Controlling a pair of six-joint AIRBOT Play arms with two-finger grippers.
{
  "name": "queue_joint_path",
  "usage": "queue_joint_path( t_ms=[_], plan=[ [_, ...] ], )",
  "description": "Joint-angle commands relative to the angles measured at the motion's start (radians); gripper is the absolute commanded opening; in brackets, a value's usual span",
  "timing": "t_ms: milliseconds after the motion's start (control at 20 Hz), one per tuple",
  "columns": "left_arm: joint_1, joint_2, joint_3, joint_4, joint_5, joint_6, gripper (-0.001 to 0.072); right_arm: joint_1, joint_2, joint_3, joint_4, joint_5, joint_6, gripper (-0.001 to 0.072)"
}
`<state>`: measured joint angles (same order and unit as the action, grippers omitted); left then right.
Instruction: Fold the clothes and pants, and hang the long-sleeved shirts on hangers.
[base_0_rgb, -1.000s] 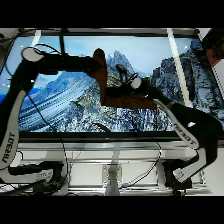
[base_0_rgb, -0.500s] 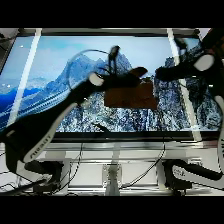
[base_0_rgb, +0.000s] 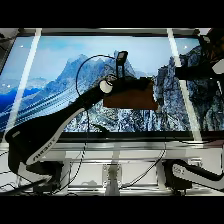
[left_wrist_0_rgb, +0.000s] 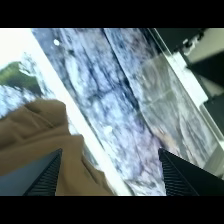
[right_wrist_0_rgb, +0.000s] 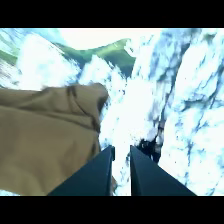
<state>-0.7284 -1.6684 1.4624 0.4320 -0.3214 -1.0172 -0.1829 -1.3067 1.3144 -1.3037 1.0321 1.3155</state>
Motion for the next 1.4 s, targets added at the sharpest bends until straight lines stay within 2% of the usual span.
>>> queue_joint_path(
  t_ms=[0,50,150,200,250,300,450,550,700,1000,1250,1300,1350],
  plan=[
    [0.07,0.033,0.0,0.002,-0.089,0.0,0.0704,-0.042,-0.109,-0.018,0.087,0.103,-0.092,0.012],
    [0.094,0.038,0.0,0.002,-0.133,0.0,0.0703,-0.066,-0.161,-0.018,0.206,0.184,-0.151,0.0063],
    [0.145,0.04,0.0,0.001,-0.248,0.0,0.0703,-0.124,-0.267,-0.018,0.488,0.345,-0.274,0.0057],
    [0.166,0.04,0.0,0.001,-0.295,0.0,0.0702,-0.146,-0.307,-0.018,0.567,0.362,-0.286,0.0183],
    [0.184,0.04,0.0,0.001,-0.336,-0.001,0.0702,-0.158,-0.332,-0.018,0.594,0.353,-0.286,0.0391],
    [0.2,0.04,0.0,0.001,-0.369,-0.001,0.0702,-0.161,-0.346,-0.018,0.586,0.326,-0.286,0.0515],
    [0.227,0.04,0.0,0.001,-0.402,0.0,0.0701,-0.139,-0.348,-0.018,0.486,0.219,-0.289,0.0611],
    [0.23,0.039,0.0,0.001,-0.402,-0.001,0.0702,-0.113,-0.351,-0.018,0.405,0.151,-0.273,0.0614],
    [0.23,0.039,0.0,0.001,-0.402,0.0,0.0701,-0.084,-0.399,-0.018,0.4,0.137,-0.197,0.0615],
    [0.23,0.039,0.0,0.001,-0.402,0.0,0.07,-0.034,-0.552,-0.018,0.55,0.232,-0.164,0.0617],
    [0.231,0.039,0.0,0.003,-0.402,0.0,0.07,0.047,-0.581,-0.013,0.58,0.21,-0.185,0.0613],
    [0.231,0.039,0.0,0.011,-0.402,0.001,0.0696,0.069,-0.581,-0.008,0.578,0.203,-0.197,0.0595],
    [0.231,0.039,0.0,0.03,-0.402,0.0,0.0692,0.087,-0.58,0.0,0.579,0.2,-0.213,0.0521]
  ],
)
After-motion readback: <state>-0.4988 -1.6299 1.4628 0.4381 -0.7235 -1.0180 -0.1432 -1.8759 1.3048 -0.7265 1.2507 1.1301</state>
